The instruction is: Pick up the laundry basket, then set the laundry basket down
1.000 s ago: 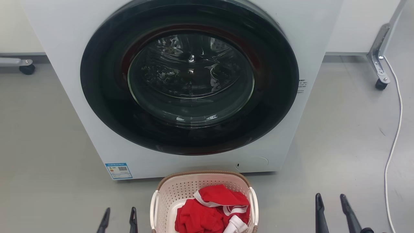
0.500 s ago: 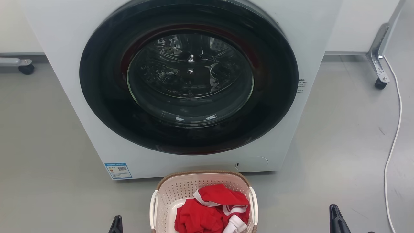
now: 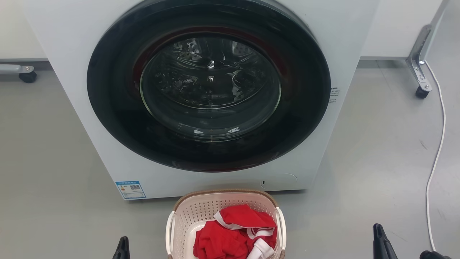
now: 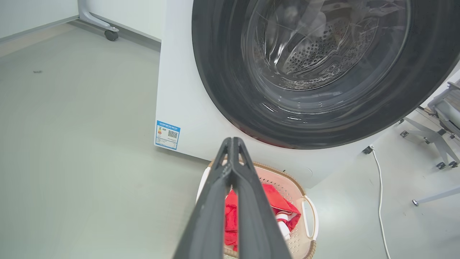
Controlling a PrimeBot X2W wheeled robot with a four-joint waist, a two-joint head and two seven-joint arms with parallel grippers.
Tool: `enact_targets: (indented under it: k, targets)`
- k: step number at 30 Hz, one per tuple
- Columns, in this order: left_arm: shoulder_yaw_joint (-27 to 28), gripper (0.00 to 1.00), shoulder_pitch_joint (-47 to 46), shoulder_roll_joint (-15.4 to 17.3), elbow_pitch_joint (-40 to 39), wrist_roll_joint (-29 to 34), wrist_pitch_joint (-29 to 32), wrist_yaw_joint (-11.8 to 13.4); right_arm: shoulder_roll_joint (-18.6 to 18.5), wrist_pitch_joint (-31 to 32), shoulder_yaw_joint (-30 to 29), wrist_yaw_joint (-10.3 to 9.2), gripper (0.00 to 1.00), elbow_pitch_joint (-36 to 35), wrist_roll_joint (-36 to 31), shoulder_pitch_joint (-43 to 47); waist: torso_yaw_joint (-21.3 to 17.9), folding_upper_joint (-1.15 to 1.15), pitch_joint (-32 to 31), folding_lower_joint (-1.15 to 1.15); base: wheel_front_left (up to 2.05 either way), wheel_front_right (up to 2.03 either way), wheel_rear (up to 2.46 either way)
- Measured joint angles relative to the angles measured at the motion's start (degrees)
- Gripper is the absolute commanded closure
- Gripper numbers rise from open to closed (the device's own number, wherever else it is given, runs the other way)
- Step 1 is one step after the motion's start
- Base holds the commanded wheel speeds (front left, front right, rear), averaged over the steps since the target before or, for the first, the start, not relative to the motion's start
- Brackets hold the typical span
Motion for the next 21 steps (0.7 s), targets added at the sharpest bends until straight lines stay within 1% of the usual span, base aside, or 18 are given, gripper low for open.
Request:
enact_targets:
  k: [21]
  targets:
    - [3.58, 1.0, -3.74, -0.79, 2.3, -16.71, 4.68, -3.07, 0.32, 4.56, -4.04, 2.99, 1.0, 3.37, 16.75, -3.6, -0.26, 0.0, 0.12, 0.0, 0.0, 0.0, 0.0]
